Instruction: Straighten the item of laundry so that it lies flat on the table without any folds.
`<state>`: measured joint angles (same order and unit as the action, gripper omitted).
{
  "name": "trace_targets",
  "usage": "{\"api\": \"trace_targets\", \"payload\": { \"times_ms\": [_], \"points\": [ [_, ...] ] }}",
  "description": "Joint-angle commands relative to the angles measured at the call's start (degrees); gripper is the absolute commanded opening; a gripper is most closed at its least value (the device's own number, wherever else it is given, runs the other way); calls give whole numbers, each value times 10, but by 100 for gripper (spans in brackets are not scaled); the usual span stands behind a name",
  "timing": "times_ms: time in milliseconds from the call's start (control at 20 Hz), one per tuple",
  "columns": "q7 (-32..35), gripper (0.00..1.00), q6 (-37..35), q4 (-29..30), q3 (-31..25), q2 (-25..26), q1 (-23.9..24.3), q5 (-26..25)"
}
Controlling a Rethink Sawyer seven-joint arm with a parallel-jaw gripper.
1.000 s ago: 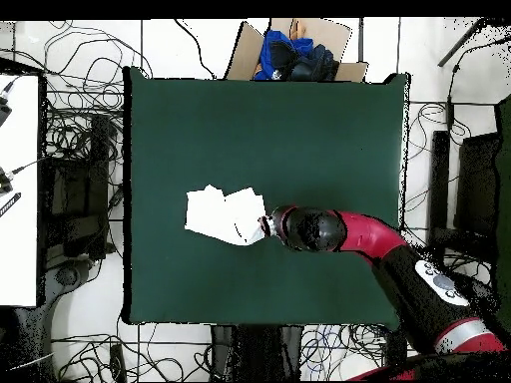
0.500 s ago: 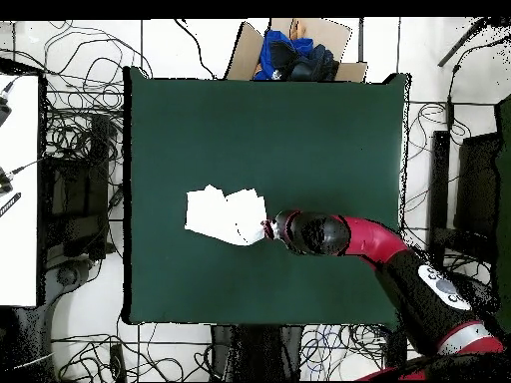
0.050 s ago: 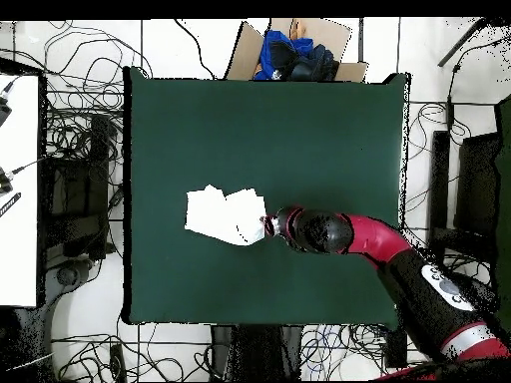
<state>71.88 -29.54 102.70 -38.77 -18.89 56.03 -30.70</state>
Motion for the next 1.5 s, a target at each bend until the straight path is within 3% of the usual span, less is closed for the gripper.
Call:
{"api": "trace_targets", "payload": {
  "times_ms": [50,450,1500],
  "points": [
    [-67,100,22,-6,-52,21,3,-42],
    [-41,100,26,5,-50,10,-7,-47],
    [-11,100,0,-58,24,42,-65,-94]
  ]
}}
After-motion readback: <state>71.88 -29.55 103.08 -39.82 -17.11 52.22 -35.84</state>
